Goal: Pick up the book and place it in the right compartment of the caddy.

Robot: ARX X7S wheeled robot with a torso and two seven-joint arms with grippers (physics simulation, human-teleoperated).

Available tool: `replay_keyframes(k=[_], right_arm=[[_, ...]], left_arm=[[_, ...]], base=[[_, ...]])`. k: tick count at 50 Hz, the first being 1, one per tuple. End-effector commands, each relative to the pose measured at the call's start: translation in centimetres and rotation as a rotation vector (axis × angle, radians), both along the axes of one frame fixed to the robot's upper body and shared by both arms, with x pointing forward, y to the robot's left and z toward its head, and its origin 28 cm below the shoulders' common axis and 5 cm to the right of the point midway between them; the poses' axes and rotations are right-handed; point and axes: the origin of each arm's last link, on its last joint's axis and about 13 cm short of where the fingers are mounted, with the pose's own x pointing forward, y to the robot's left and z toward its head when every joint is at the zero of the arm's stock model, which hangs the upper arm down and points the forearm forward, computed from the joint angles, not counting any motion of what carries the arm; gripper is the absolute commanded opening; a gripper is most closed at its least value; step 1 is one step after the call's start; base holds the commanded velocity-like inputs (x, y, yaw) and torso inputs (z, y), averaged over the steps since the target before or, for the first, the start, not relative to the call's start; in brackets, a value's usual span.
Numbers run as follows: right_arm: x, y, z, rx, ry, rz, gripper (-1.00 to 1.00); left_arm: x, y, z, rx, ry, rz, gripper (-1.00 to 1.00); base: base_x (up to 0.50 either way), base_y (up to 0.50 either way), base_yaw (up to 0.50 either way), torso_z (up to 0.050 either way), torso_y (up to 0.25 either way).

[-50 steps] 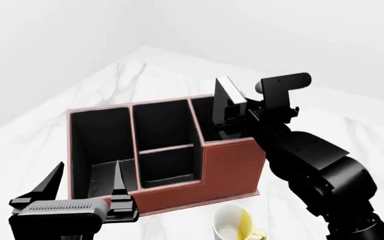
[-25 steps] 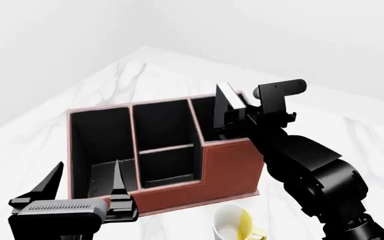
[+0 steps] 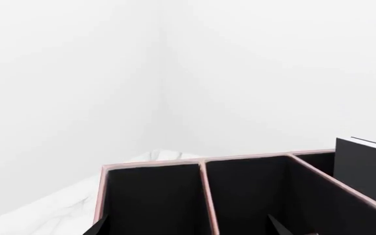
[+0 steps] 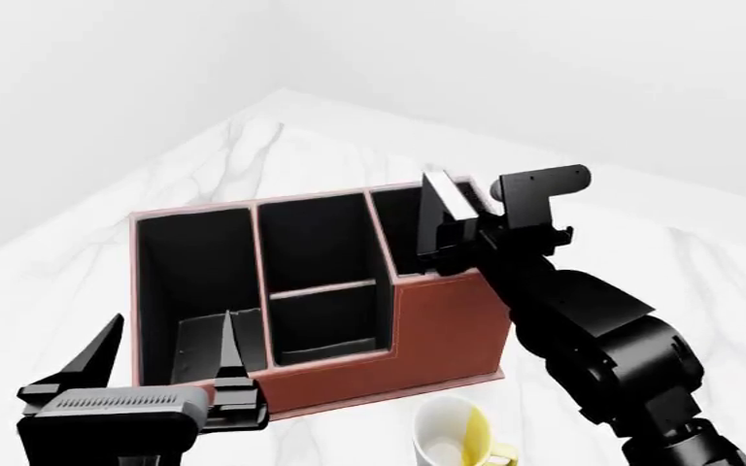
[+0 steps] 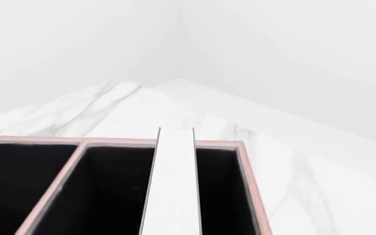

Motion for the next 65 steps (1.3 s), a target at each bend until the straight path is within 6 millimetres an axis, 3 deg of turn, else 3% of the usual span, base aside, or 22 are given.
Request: replay_keyframes(k=[1, 64, 65], right_arm=[[0.3, -0.1, 0.2, -0.040, -0.042, -0.003, -1.00], [0.7, -0.2, -1.0, -0.049, -0.015, -0.009, -1.00], [0.6, -0.2, -1.0, -0.045, -0.013, -0.002, 1.00]], left_arm=[[0.0, 0.0, 0.0, 0.000, 0.000, 0.000, 1.00], [-0.1, 0.0, 0.0, -0.003, -0.001, 0.000, 1.00], [-0.1, 0.0, 0.0, -0.003, 0.000, 0.000, 1.00]], base=[[0.00, 0.00, 0.00, 0.000, 0.000], [0.00, 0.00, 0.00, 0.000, 0.000], [0.00, 0.00, 0.00, 0.000, 0.000]])
